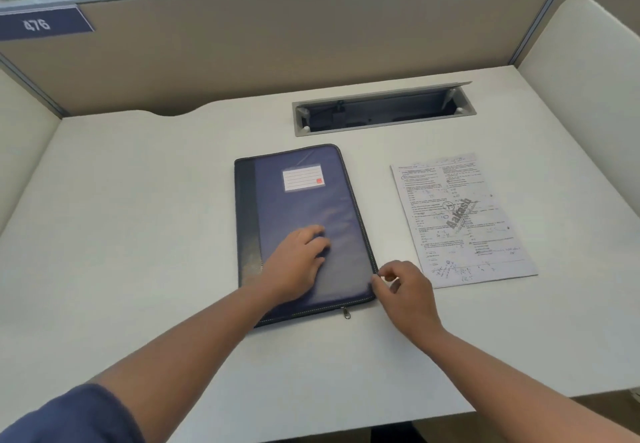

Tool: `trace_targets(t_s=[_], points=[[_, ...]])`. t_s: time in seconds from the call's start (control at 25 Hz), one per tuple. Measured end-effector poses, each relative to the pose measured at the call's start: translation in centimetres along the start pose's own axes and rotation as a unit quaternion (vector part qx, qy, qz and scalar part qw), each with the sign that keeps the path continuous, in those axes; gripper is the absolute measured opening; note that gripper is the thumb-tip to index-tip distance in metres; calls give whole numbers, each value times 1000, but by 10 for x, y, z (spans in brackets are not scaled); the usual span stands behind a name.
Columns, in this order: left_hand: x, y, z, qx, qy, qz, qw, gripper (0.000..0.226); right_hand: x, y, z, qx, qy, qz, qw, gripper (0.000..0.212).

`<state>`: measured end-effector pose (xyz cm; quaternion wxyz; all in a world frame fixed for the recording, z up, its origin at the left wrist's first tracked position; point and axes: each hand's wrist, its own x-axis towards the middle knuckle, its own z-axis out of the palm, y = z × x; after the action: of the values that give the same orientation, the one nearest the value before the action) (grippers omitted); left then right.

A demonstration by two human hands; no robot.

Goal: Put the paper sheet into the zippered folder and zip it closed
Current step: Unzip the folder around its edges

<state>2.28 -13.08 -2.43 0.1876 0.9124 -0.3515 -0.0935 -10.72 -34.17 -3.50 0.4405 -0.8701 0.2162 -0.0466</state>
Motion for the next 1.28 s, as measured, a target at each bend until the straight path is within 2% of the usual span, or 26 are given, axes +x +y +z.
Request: trace_targets(t_s=[0.08,0.16,0.24,0.36,0.48,0.68,0.76,0.96,1.28], points=[[-36,3,8,-39,78,-26,996,14,11,0,0,24,-31,82,996,25],[-67,16,20,-41,132,-53,989,2,18,3,3,64,-64,141,986,27],[-89,33,35,-38,153,-63,985,10,21,5,8,96,-78,173,977,19],[-100,59,55,-3,127,-81,989,26,26,4,10,112,-88,191,971,18],[-93,76,63,31,87,-168,982,40,30,1,7,127,-105,199,966,20],[-83,93,72,-16,90,-283,955,50,36,0,0,124,-146,209,959,22],[-78,99,75,-41,102,-318,942,46,37,1,-2,123,-162,208,957,21],[-76,105,81,-66,133,-341,928,26,37,3,-1,128,-163,200,958,20],[-94,92,73,-37,143,-314,938,38,36,0,4,110,-159,198,961,18]])
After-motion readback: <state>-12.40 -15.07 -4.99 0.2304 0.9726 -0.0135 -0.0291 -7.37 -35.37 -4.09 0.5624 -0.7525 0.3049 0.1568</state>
